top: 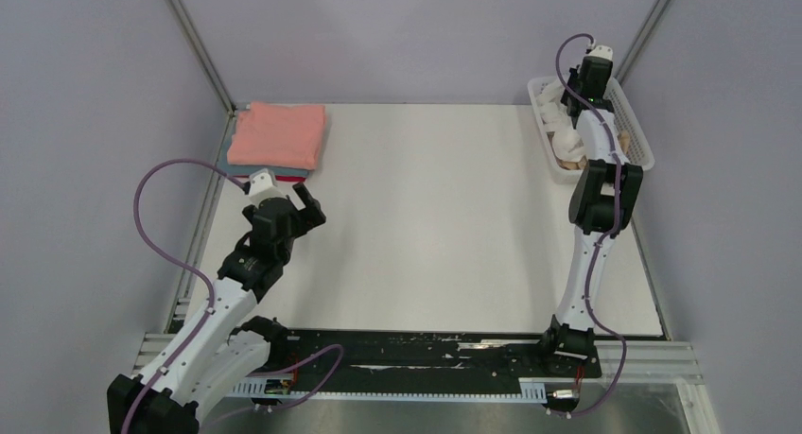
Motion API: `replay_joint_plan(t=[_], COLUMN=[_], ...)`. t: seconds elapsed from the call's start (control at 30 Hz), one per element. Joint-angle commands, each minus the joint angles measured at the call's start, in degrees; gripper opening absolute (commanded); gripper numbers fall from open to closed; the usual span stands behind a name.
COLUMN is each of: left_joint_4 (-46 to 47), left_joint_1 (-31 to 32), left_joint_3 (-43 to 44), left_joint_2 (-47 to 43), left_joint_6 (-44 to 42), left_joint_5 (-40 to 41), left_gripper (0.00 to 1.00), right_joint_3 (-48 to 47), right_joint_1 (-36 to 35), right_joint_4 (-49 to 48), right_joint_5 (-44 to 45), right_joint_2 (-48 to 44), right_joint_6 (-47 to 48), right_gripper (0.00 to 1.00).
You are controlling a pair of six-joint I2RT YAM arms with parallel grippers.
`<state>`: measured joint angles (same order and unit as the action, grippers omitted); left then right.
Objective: Fold and stack the t-shirts
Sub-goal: Grab crumpled tshirt from bin with the right arm, then move the tshirt to the center of the board
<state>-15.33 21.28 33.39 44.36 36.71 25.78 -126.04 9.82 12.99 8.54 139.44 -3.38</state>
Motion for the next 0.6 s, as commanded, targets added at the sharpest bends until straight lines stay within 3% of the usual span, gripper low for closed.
replay_joint_plan(t=[0.0,0.33,0.57], left_joint_4=[-0.2,-4.0,-7.3], left_joint_1=[-0.2,-0.2,-0.2], left_joint_3=[2.5,-0.7,-1.9], left_joint_2=[-0.4,-6.8,-13.5], left_joint_6=[0.6,4.2,5.2], left_joint_5=[-0.6,-6.2,-7.4], left_gripper=[1.0,1.0,1.0], right_joint_3=[0.2,11.0,9.8], right_joint_1=[-1.4,-16.4,-28.2], right_joint_4=[-3.0,-3.7,-3.7], right_joint_5=[-7.2,-14.0,-21.4], right_joint_2=[-17.7,-45.1,-50.7], right_joint_6=[3.0,7.7,5.4], right_gripper=[0.0,0.0,0.0])
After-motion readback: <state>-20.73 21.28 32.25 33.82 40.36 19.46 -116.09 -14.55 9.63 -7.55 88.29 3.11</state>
